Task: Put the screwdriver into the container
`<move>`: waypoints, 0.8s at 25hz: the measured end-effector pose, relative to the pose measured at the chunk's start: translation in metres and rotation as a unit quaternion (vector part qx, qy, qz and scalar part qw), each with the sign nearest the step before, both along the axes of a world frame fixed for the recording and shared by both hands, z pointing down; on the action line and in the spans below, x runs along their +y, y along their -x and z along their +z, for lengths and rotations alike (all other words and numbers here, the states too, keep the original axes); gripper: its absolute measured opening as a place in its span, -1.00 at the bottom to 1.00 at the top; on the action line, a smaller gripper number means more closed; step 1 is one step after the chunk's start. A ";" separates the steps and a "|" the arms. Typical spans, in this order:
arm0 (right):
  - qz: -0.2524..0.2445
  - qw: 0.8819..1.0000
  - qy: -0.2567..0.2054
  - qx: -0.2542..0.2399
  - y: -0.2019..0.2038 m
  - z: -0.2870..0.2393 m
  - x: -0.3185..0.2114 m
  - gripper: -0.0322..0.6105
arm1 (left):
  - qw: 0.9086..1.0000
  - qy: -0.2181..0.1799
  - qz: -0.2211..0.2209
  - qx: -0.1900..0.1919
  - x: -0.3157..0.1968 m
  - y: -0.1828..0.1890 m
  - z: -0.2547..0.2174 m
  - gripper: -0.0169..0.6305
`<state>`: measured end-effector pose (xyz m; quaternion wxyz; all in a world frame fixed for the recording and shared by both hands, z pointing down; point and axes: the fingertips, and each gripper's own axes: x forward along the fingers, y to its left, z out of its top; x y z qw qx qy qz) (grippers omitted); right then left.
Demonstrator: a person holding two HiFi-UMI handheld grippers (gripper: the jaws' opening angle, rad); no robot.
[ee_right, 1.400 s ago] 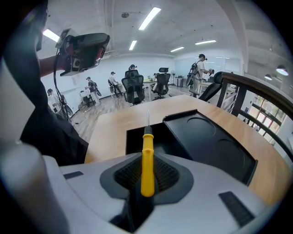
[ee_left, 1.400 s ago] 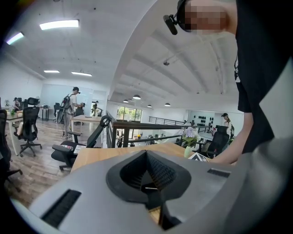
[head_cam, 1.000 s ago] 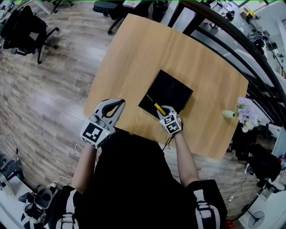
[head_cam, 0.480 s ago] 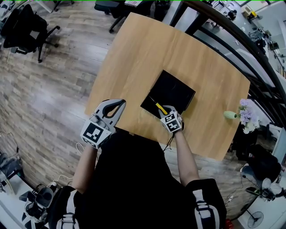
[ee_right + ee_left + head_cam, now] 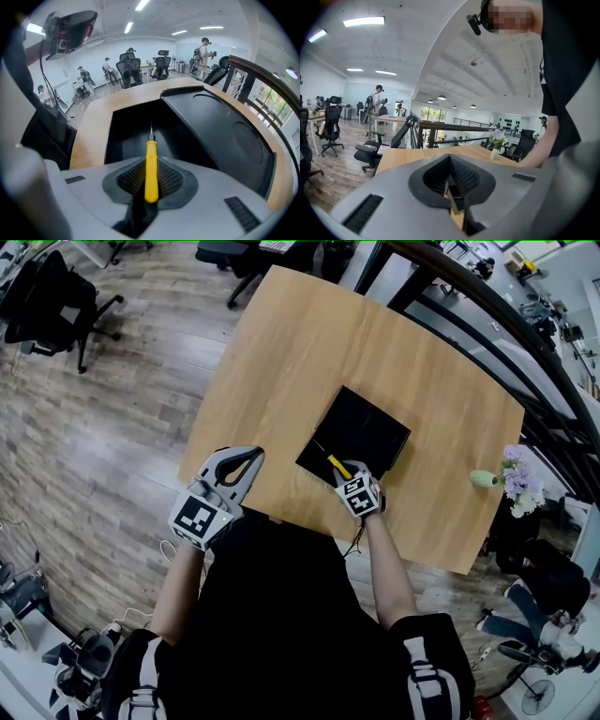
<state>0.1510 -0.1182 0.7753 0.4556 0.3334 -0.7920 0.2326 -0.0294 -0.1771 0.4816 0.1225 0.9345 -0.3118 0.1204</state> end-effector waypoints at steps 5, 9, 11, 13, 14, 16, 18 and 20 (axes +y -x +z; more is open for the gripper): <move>-0.004 1.000 -0.001 0.018 -0.001 0.003 -0.001 -0.64 | 1.000 0.000 0.003 0.002 0.000 0.000 0.001 -0.88; -0.005 1.000 -0.003 0.020 0.001 0.003 -0.002 -0.63 | 1.000 0.001 0.005 -0.001 0.002 0.004 0.003 -0.88; -0.004 1.000 -0.005 0.017 0.002 0.002 -0.001 -0.63 | 1.000 -0.001 0.003 0.004 0.001 0.006 0.001 -0.88; -0.003 1.000 -0.005 0.012 0.003 0.001 -0.001 -0.63 | 1.000 -0.001 0.004 0.006 0.001 0.007 0.000 -0.88; -0.002 1.000 -0.006 0.010 0.004 0.000 -0.001 -0.63 | 1.000 -0.001 0.006 0.007 0.001 0.006 0.000 -0.88; 0.000 1.000 -0.008 0.008 0.004 -0.003 0.001 -0.63 | 1.000 -0.002 0.011 0.011 0.002 0.003 0.000 -0.88; 0.003 1.000 -0.013 0.007 0.002 -0.006 0.004 -0.63 | 1.000 -0.005 0.018 0.013 0.004 -0.001 0.000 -0.88; 0.006 1.000 -0.019 0.004 0.000 -0.010 0.009 -0.63 | 1.000 -0.006 0.026 0.011 0.007 -0.007 0.000 -0.88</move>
